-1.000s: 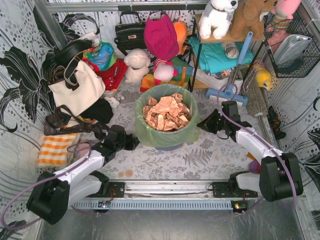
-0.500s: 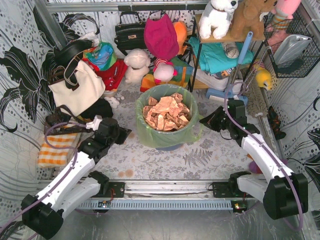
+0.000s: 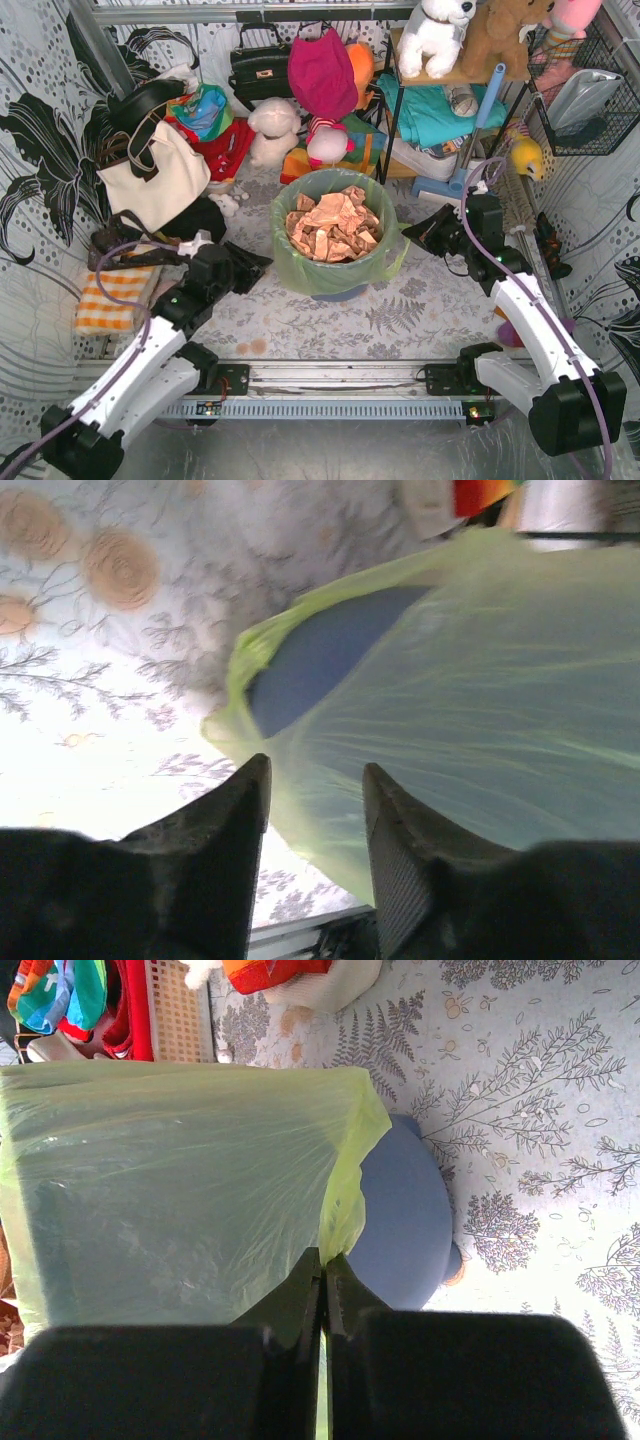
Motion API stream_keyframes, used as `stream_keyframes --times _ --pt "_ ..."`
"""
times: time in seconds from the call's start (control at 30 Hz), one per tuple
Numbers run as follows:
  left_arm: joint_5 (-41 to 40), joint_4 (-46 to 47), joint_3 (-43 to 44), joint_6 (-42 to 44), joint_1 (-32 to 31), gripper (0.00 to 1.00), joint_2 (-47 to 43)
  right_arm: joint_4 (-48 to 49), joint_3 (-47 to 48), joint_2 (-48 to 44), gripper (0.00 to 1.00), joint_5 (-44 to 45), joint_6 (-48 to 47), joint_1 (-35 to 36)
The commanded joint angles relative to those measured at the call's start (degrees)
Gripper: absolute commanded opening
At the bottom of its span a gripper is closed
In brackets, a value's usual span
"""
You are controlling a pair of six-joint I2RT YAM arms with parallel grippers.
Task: Tie the trash bag
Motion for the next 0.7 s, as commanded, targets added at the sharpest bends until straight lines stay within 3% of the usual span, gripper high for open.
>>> stream_keyframes --times 0.0,0.13,0.33,0.67 --pt "5.5 7.9 -4.9 -4.5 -0.3 0.57 4.4 0.2 0.1 -0.3 0.0 0.5 0.3 -0.3" --pt "5.9 16.4 -10.0 -12.0 -0.2 0.67 7.1 -0.1 0.3 -0.4 0.0 0.8 0.4 -0.3" --pt "2.5 15.1 -14.2 -29.7 -0.2 0.66 11.0 -0.7 0.8 -0.1 0.0 1.1 0.5 -0.2" --pt "6.0 29.9 -16.5 -33.8 -0.2 0.66 18.8 -0.9 0.9 0.0 0.0 1.5 0.8 -0.3"
